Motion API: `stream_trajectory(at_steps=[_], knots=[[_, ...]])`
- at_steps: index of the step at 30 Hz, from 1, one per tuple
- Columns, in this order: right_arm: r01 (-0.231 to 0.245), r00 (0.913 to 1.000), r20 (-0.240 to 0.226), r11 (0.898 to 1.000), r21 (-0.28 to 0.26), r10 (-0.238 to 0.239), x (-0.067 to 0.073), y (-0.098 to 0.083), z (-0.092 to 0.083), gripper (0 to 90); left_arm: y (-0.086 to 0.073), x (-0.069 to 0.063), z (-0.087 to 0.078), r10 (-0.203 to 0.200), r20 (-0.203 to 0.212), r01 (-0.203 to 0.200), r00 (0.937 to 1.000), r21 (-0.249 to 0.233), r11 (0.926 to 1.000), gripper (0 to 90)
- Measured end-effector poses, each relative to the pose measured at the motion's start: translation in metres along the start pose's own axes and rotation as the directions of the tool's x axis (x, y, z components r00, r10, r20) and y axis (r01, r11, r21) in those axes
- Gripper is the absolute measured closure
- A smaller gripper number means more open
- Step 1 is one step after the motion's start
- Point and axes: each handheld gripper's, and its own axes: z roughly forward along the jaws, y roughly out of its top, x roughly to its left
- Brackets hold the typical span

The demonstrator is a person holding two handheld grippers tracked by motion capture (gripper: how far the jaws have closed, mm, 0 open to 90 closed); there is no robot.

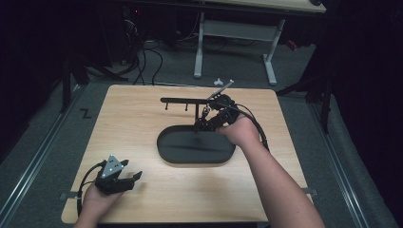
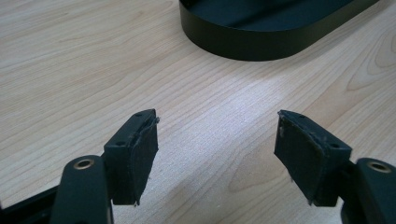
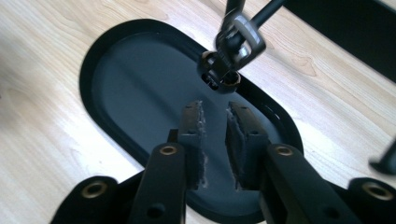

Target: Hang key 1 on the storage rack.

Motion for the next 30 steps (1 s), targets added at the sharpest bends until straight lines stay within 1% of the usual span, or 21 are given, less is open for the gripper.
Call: stream_trajectory(at_steps=[3, 5, 6, 7, 8, 9, 10, 12, 13, 14, 16, 17, 19, 20, 21, 22, 23, 25, 26, 27, 30], knots=[[0.002, 0.9997, -0.023, 0.999, -0.046, -0.003, 0.004, -0.016, -0.009, 69.0, 0.000, 0.000, 0.000, 0.002, 0.000, -0.002, 1.0000, 0.001, 1.0000, 30.5], [0.011, 0.9993, -0.034, 0.998, -0.061, -0.013, 0.008, -0.037, -0.010, 65.7, 0.000, -0.001, 0.001, 0.000, 0.001, 0.000, 1.0000, 0.003, 1.0000, 30.5], [0.011, 0.9993, -0.034, 0.998, -0.061, -0.013, 0.008, -0.037, -0.010, 65.7, 0.000, -0.001, 0.001, 0.000, 0.001, 0.000, 1.0000, 0.003, 1.0000, 30.5], [0.018, 0.9993, -0.032, 0.998, -0.055, -0.019, 0.010, -0.053, -0.006, 64.4, 0.001, -0.002, 0.001, 0.002, 0.004, -0.002, 1.0000, 0.005, 1.0000, 30.6], [0.018, 0.9993, -0.032, 0.998, -0.055, -0.019, 0.010, -0.053, -0.006, 64.4, 0.001, -0.002, 0.001, 0.002, 0.004, -0.002, 1.0000, 0.005, 1.0000, 30.7], [0.022, 0.9994, -0.027, 0.999, -0.044, -0.023, 0.012, -0.068, -0.001, 63.5, 0.001, -0.004, 0.002, 0.009, 0.005, -0.009, 0.9999, 0.008, 0.9999, 30.7], [0.022, 0.9994, -0.027, 0.999, -0.044, -0.023, 0.012, -0.068, -0.001, 63.5, 0.001, -0.004, 0.002, 0.009, 0.005, -0.009, 0.9999, 0.008, 0.9999, 30.7], [0.018, 0.9994, -0.029, 0.999, -0.036, -0.019, 0.012, -0.090, 0.007, 62.3, 0.001, -0.007, 0.003, 0.016, 0.003, -0.016, 0.9999, 0.010, 0.9998, 30.7], [0.017, 0.9994, -0.028, 0.999, -0.038, -0.018, 0.012, -0.097, 0.009, 61.9, 0.001, -0.008, 0.003, 0.018, 0.003, -0.018, 0.9998, 0.012, 0.9998, 30.6], [0.017, 0.9994, -0.028, 0.999, -0.038, -0.018, 0.012, -0.097, 0.009, 61.9, 0.002, -0.008, 0.003, 0.021, 0.005, -0.021, 0.9998, 0.017, 0.9996, 30.6], [0.015, 0.9993, -0.034, 0.999, -0.040, -0.017, 0.011, -0.112, 0.015, 60.1, 0.001, -0.010, 0.004, 0.024, 0.004, -0.024, 0.9997, 0.020, 0.9995, 30.6], [-0.007, 0.9989, -0.046, 0.999, -0.047, 0.005, 0.008, -0.126, 0.020, 57.7, 0.001, -0.011, 0.005, 0.026, 0.006, -0.026, 0.9996, 0.022, 0.9994, 30.6], [-0.026, 0.9987, -0.046, 0.998, -0.065, 0.023, 0.004, -0.141, 0.025, 56.2, 0.001, -0.012, 0.005, 0.030, 0.006, -0.030, 0.9995, 0.026, 0.9992, 30.7], [-0.026, 0.9987, -0.046, 0.998, -0.065, 0.023, 0.004, -0.141, 0.025, 56.2, 0.001, -0.012, 0.005, 0.030, 0.006, -0.030, 0.9995, 0.026, 0.9992, 30.7], [-0.049, 0.9977, -0.050, 0.996, -0.078, 0.045, -0.001, -0.155, 0.030, 54.6, 0.001, -0.013, 0.005, 0.030, 0.006, -0.030, 0.9995, 0.028, 0.9992, 30.6], [-0.049, 0.9977, -0.050, 0.996, -0.078, 0.045, -0.001, -0.155, 0.030, 54.6, 0.001, -0.013, 0.005, 0.032, 0.006, -0.032, 0.9995, 0.027, 0.9991, 30.6], [-0.063, 0.9973, -0.042, 0.994, -0.094, 0.060, -0.006, -0.169, 0.035, 52.7, 0.001, -0.013, 0.005, 0.034, 0.007, -0.034, 0.9994, 0.027, 0.9990, 30.6], [-0.067, 0.9972, -0.038, 0.993, -0.100, 0.064, -0.008, -0.175, 0.037, 52.2, 0.001, -0.013, 0.006, 0.037, 0.007, -0.037, 0.9993, 0.028, 0.9989, 30.7], [-0.081, 0.9963, -0.038, 0.990, -0.113, 0.077, -0.011, -0.182, 0.038, 52.1, 0.002, -0.013, 0.006, 0.043, 0.007, -0.043, 0.9991, 0.030, 0.9986, 30.6], [-0.113, 0.9933, -0.039, 0.984, -0.141, 0.109, -0.015, -0.193, 0.039, 51.7, 0.002, -0.013, 0.007, 0.040, 0.006, -0.040, 0.9992, 0.031, 0.9987, 30.6], [-0.117, 0.9931, -0.024, 0.978, -0.171, 0.115, -0.020, -0.203, 0.039, 51.5, 0.001, -0.012, 0.007, 0.038, 0.007, -0.038, 0.9993, 0.033, 0.9987, 30.7]])
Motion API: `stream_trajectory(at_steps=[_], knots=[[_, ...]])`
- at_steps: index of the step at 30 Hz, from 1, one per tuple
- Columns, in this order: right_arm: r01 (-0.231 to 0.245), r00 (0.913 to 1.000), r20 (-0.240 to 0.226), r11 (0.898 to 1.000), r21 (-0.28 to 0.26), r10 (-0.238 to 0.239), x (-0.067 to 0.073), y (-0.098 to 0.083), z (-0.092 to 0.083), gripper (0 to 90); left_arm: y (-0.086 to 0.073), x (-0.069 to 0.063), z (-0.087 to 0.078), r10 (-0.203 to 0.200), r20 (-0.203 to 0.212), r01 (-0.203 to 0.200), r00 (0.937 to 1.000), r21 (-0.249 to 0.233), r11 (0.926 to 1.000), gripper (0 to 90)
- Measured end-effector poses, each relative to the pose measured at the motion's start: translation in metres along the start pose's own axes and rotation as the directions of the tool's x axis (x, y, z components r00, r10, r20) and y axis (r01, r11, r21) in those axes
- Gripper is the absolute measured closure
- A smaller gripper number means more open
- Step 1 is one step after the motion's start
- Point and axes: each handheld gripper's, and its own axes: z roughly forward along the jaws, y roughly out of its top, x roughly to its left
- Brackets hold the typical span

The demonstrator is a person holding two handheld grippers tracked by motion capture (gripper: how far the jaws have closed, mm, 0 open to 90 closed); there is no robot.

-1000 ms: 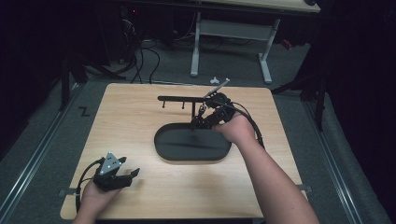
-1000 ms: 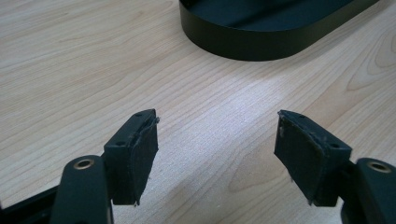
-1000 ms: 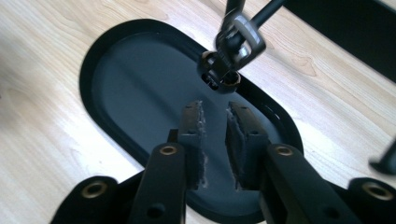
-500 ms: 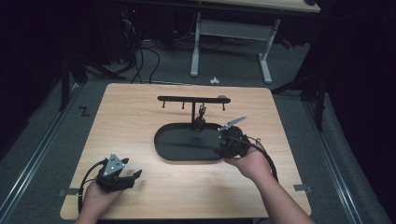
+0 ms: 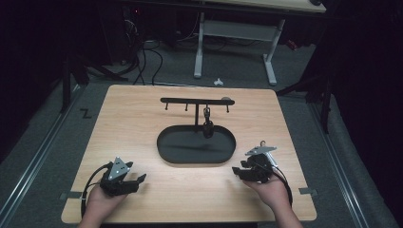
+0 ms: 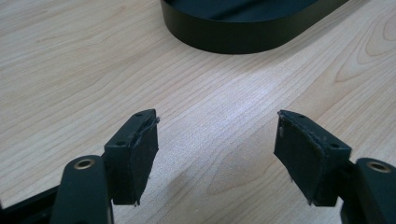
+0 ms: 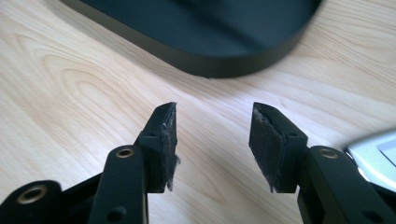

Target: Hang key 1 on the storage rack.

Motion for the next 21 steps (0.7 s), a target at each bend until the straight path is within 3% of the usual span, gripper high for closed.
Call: stream_trajectory(at_steps=[1, 3, 5, 6, 8, 17, 19, 20, 21], knots=[[0.009, 0.9996, 0.026, 0.998, -0.060, -0.008, -0.005, -0.010, -0.006, 53.4, 0.000, 0.000, 0.000, 0.000, 0.000, 0.000, 1.0000, 0.002, 1.0000, 30.7], [0.016, 0.9991, 0.040, 0.996, -0.088, -0.012, -0.007, -0.016, -0.009, 56.1, 0.001, -0.001, 0.001, 0.003, 0.001, -0.003, 1.0000, 0.006, 1.0000, 30.6], [0.016, 0.9963, 0.086, 0.997, -0.074, -0.009, -0.018, -0.026, -0.014, 54.5, 0.002, -0.003, 0.001, 0.015, 0.001, -0.015, 0.9999, 0.008, 0.9999, 30.6], [0.016, 0.9963, 0.086, 0.997, -0.074, -0.009, -0.018, -0.026, -0.014, 54.5, 0.002, -0.003, 0.001, 0.015, 0.001, -0.015, 0.9999, 0.008, 0.9999, 30.6], [-0.047, 0.9940, 0.094, 0.994, -0.095, 0.056, -0.031, -0.034, -0.018, 53.8, 0.002, -0.004, 0.001, 0.023, -0.001, -0.023, 0.9997, 0.011, 0.9997, 30.6], [-0.115, 0.9793, 0.150, 0.983, -0.140, 0.136, -0.054, -0.034, -0.025, 53.4, -0.001, -0.002, -0.002, 0.011, -0.004, -0.011, 0.9999, 0.010, 0.9999, 30.6], [-0.145, 0.9696, 0.171, 0.975, -0.171, 0.175, -0.067, -0.029, -0.025, 54.2, -0.002, 0.000, -0.003, 0.001, -0.006, -0.001, 1.0000, 0.007, 1.0000, 30.6], [-0.145, 0.9696, 0.171, 0.975, -0.171, 0.175, -0.067, -0.029, -0.025, 54.2, -0.002, 0.000, -0.003, 0.001, -0.006, -0.001, 1.0000, 0.007, 1.0000, 30.7], [-0.182, 0.9607, 0.173, 0.963, -0.200, 0.217, -0.079, -0.023, -0.024, 59.6, -0.002, 0.001, -0.002, 0.000, -0.005, 0.000, 1.0000, 0.012, 0.9999, 30.7]])
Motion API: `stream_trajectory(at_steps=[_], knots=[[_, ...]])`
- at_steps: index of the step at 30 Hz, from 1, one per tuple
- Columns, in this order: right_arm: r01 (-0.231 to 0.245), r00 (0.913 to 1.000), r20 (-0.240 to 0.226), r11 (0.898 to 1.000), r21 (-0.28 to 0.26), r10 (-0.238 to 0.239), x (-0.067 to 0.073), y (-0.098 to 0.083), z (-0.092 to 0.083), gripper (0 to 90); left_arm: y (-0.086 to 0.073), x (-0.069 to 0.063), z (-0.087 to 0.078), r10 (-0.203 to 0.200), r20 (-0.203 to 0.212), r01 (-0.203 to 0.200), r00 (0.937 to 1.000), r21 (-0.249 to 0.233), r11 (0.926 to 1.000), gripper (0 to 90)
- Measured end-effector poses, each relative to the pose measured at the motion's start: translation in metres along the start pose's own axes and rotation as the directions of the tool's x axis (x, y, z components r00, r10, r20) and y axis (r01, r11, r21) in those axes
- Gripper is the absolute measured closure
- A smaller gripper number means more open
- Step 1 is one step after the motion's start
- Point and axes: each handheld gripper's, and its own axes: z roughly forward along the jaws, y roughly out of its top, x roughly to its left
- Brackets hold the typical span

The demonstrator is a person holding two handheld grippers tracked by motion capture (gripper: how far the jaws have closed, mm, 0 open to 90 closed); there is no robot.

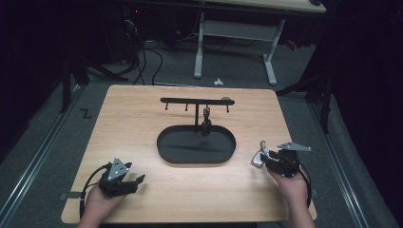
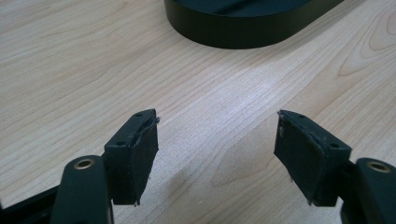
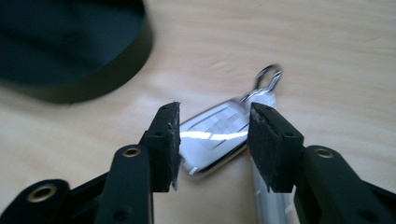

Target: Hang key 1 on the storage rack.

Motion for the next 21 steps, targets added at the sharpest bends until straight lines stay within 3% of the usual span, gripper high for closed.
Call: stream_trajectory(at_steps=[1, 3, 4, 7, 10, 11, 13, 15, 16, 21], knots=[[0.000, 1.0000, 0.000, 1.000, 0.000, 0.000, 0.000, 0.000, 0.000, 59.6, 0.000, 0.000, 0.000, 0.000, 0.000, 0.000, 1.0000, 0.000, 1.0000, 30.6], [-0.034, 0.9994, -0.005, 0.999, 0.009, 0.034, -0.009, 0.009, 0.005, 71.8, 0.000, -0.001, 0.001, 0.003, -0.001, -0.003, 1.0000, 0.006, 1.0000, 30.7], [-0.070, 0.9975, 0.004, 0.998, 0.009, 0.070, -0.016, 0.018, 0.011, 73.6, 0.000, -0.002, 0.002, 0.007, -0.002, -0.007, 1.0000, 0.010, 0.9999, 30.7], [-0.100, 0.9949, 0.020, 0.994, 0.038, 0.099, -0.027, 0.029, 0.026, 70.9, 0.000, -0.002, 0.002, 0.009, -0.002, -0.009, 1.0000, 0.014, 0.9999, 30.7], [-0.150, 0.9886, 0.025, 0.981, 0.122, 0.148, -0.035, 0.034, 0.043, 60.9, 0.000, -0.002, 0.003, 0.009, -0.003, -0.009, 1.0000, 0.016, 0.9998, 30.7], [-0.150, 0.9886, 0.025, 0.981, 0.122, 0.148, -0.035, 0.034, 0.043, 60.9, 0.000, -0.002, 0.003, 0.009, -0.003, -0.009, 1.0000, 0.016, 0.9998, 30.6], [-0.170, 0.9855, 0.035, 0.970, 0.176, 0.166, -0.039, 0.034, 0.055, 59.8, 0.000, -0.001, 0.003, 0.008, -0.003, -0.008, 1.0000, 0.016, 0.9998, 30.7], [-0.170, 0.9854, 0.027, 0.966, 0.193, 0.168, -0.039, 0.033, 0.058, 60.4, 0.000, -0.001, 0.002, 0.009, -0.005, -0.009, 0.9999, 0.015, 0.9998, 30.7], [-0.144, 0.9894, 0.014, 0.964, 0.223, 0.145, -0.034, 0.031, 0.059, 63.1, 0.000, -0.001, 0.001, 0.009, -0.005, -0.009, 0.9999, 0.014, 0.9999, 30.7], [-0.075, 0.9967, -0.011, 0.963, 0.258, 0.080, -0.018, 0.028, 0.055, 69.0, 0.000, -0.001, 0.001, 0.010, -0.003, -0.010, 0.9999, 0.014, 0.9998, 30.8]])
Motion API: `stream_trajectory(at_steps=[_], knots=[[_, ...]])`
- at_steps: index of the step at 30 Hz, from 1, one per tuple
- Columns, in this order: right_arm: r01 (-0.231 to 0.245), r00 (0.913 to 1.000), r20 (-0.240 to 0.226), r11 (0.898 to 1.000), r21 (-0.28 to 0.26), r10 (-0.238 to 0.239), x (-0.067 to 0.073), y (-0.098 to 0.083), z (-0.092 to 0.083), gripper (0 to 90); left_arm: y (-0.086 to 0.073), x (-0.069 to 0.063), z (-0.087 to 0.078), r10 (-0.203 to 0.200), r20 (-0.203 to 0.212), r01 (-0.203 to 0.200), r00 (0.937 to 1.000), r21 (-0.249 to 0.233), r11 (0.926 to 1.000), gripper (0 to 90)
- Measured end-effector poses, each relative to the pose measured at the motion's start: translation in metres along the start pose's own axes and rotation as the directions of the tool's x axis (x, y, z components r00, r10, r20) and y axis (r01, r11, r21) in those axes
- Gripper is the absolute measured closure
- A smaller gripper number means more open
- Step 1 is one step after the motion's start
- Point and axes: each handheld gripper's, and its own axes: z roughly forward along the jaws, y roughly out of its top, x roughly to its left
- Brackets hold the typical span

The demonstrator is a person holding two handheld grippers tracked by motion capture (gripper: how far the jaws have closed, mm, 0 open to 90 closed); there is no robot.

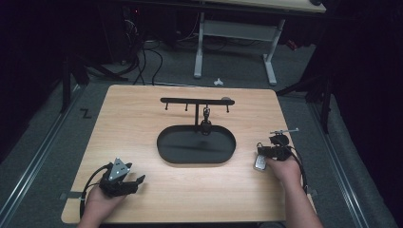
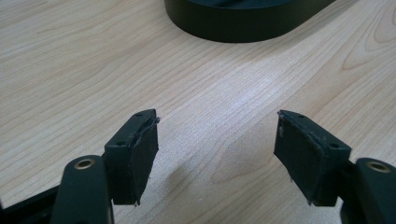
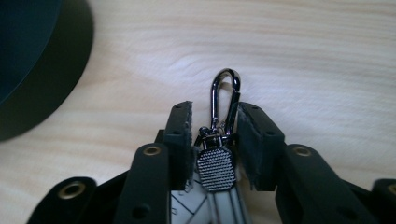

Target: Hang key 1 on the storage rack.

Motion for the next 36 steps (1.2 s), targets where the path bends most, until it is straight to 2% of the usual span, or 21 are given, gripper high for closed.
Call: stream_trajectory(at_steps=[1, 4, 7, 8, 9, 10, 14, 15, 17, 19, 21, 24, 26, 28, 29, 30, 31, 32, 34, 35, 36], knots=[[0.040, 0.9992, -0.001, 0.999, 0.016, -0.040, 0.009, -0.004, -0.002, 70.0, 0.000, -0.001, 0.000, 0.003, 0.003, -0.003, 1.0000, 0.000, 1.0000, 30.8], [0.073, 0.9973, -0.011, 0.997, 0.027, -0.072, 0.017, -0.009, -0.005, 71.1, 0.000, -0.002, 0.000, 0.006, 0.005, -0.006, 1.0000, 0.001, 1.0000, 30.8], [0.143, 0.9890, -0.044, 0.989, 0.045, -0.141, 0.036, -0.022, -0.010, 72.3, 0.001, -0.003, 0.001, 0.009, 0.010, -0.009, 0.9999, 0.001, 1.0000, 30.8], [0.143, 0.9890, -0.044, 0.989, 0.045, -0.141, 0.036, -0.022, -0.010, 72.3, 0.001, -0.003, 0.001, 0.009, 0.010, -0.009, 0.9999, 0.001, 1.0000, 30.8], [0.177, 0.9829, -0.062, 0.983, 0.050, -0.174, 0.046, -0.029, -0.013, 72.5, 0.001, -0.003, 0.001, 0.011, 0.014, -0.011, 0.9998, 0.003, 0.9999, 30.8], [0.177, 0.9829, -0.062, 0.983, 0.050, -0.174, 0.046, -0.029, -0.013, 72.5, 0.001, -0.003, 0.001, 0.011, 0.014, -0.011, 0.9998, 0.003, 0.9999, 30.7], [0.241, 0.9681, -0.085, 0.969, 0.055, -0.236, 0.066, -0.042, -0.018, 72.6, 0.001, -0.005, 0.003, 0.021, 0.019, -0.021, 0.9996, 0.014, 0.9997, 30.8], [0.270, 0.9598, -0.098, 0.961, 0.063, -0.263, 0.075, -0.046, -0.020, 72.5, 0.001, -0.005, 0.003, 0.022, 0.021, -0.022, 0.9995, 0.014, 0.9997, 30.8], [0.280, 0.9569, -0.100, 0.958, 0.066, -0.273, 0.079, -0.048, -0.020, 72.4, 0.002, -0.005, 0.003, 0.023, 0.020, -0.023, 0.9995, 0.014, 0.9996, 30.8], [0.315, 0.9469, -0.097, 0.945, 0.085, -0.307, 0.087, -0.047, -0.022, 71.9, 0.002, -0.005, 0.003, 0.025, 0.019, -0.026, 0.9995, 0.017, 0.9995, 30.8], [0.324, 0.9439, -0.102, 0.941, 0.098, -0.314, 0.089, -0.045, -0.023, 71.6, 0.002, -0.005, 0.003, 0.026, 0.019, -0.026, 0.9995, 0.018, 0.9995, 30.8], [0.331, 0.9416, -0.104, 0.937, 0.115, -0.320, 0.090, -0.040, -0.024, 70.7, 0.002, -0.004, 0.004, 0.025, 0.020, -0.025, 0.9995, 0.019, 0.9995, 30.8], [0.325, 0.9438, -0.114, 0.933, 0.155, -0.310, 0.089, -0.035, -0.023, 68.7, 0.002, -0.004, 0.004, 0.027, 0.021, -0.027, 0.9994, 0.019, 0.9994, 30.7], [0.324, 0.9440, -0.123, 0.931, 0.168, -0.306, 0.089, -0.033, -0.021, 67.6, 0.002, -0.003, 0.004, 0.027, 0.024, -0.027, 0.9994, 0.020, 0.9994, 30.7], [0.325, 0.9433, -0.143, 0.920, 0.220, -0.300, 0.089, -0.030, -0.017, 64.8, 0.002, -0.003, 0.004, 0.027, 0.024, -0.028, 0.9993, 0.021, 0.9994, 30.7], [0.325, 0.9433, -0.143, 0.920, 0.220, -0.300, 0.089, -0.030, -0.017, 64.8, 0.002, -0.003, 0.004, 0.027, 0.024, -0.027, 0.9994, 0.019, 0.9995, 30.7], [0.323, 0.9445, -0.149, 0.909, 0.262, -0.293, 0.091, -0.026, -0.014, 62.5, 0.002, -0.003, 0.004, 0.026, 0.025, -0.027, 0.9994, 0.018, 0.9995, 30.7], [0.323, 0.9445, -0.149, 0.909, 0.262, -0.293, 0.091, -0.026, -0.014, 62.5, 0.002, -0.003, 0.003, 0.026, 0.025, -0.026, 0.9994, 0.016, 0.9995, 30.7], [0.328, 0.9439, -0.143, 0.896, 0.299, -0.298, 0.094, -0.021, -0.011, 63.8, 0.003, -0.002, 0.003, 0.024, 0.025, -0.024, 0.9994, 0.014, 0.9996, 30.7], [0.339, 0.9407, -0.123, 0.881, 0.330, -0.316, 0.099, -0.017, -0.009, 66.7, 0.003, -0.002, 0.003, 0.023, 0.026, -0.024, 0.9994, 0.013, 0.9996, 30.7], [0.350, 0.9368, -0.121, 0.871, 0.345, -0.329, 0.101, -0.016, -0.008, 67.0, 0.003, -0.002, 0.003, 0.023, 0.026, -0.024, 0.9994, 0.013, 0.9996, 30.7]])
